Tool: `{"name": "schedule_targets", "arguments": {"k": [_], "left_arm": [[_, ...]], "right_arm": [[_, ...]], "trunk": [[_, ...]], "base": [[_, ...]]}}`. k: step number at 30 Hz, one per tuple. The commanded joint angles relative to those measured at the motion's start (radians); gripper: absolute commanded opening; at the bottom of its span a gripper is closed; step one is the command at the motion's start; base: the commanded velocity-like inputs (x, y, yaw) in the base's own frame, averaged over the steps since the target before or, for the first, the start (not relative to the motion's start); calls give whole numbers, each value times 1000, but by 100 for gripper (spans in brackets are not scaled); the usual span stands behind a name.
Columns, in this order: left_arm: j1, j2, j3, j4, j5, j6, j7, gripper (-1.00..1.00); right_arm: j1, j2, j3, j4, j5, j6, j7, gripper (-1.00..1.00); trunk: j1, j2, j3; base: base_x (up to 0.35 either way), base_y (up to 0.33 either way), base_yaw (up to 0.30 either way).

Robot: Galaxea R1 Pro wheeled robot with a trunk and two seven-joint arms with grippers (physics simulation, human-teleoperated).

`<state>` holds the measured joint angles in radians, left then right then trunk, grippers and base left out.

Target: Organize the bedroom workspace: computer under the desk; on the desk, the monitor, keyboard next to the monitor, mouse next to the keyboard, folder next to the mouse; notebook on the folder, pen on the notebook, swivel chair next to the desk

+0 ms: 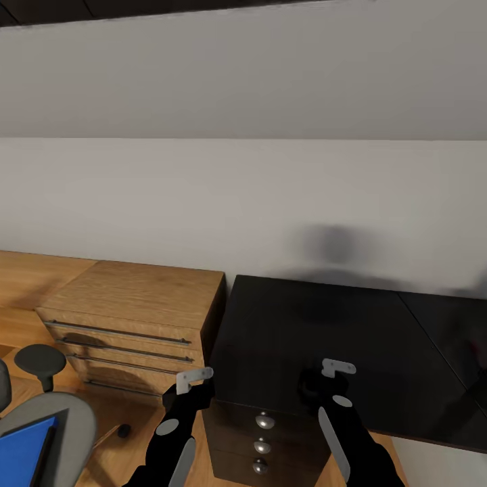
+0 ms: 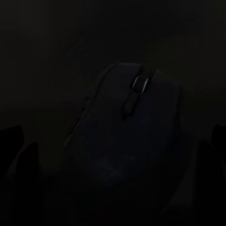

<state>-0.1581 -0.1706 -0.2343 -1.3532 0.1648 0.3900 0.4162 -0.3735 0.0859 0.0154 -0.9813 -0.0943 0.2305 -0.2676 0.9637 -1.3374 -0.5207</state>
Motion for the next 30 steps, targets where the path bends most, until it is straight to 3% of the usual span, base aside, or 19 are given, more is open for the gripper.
{"name": "schedule_targets", "arguments": {"k": [1,6,7,30], "left_arm": [[-1,0,-2,-1,10,3,9,100],[0,0,-2,-1,10,3,9,100],[0,0,-2,-1,10,3,9,100],[-1,0,-2,-1,10,3,9,100]], "right_arm": [[-1,0,2,-1,-10,4,-7,100],[0,0,2,-2,-10,6,-9,100],[0,0,2,-2,-10,6,-9,-100],[1,1,3,-7,-10,3,-7,-100]], "trunk": [[0,-1,-1],[0,-1,-1],[0,-1,-1],[0,-1,-1]], "base": [[0,0,0],[0,0,0],[0,0,0],[0,0,0]]}}
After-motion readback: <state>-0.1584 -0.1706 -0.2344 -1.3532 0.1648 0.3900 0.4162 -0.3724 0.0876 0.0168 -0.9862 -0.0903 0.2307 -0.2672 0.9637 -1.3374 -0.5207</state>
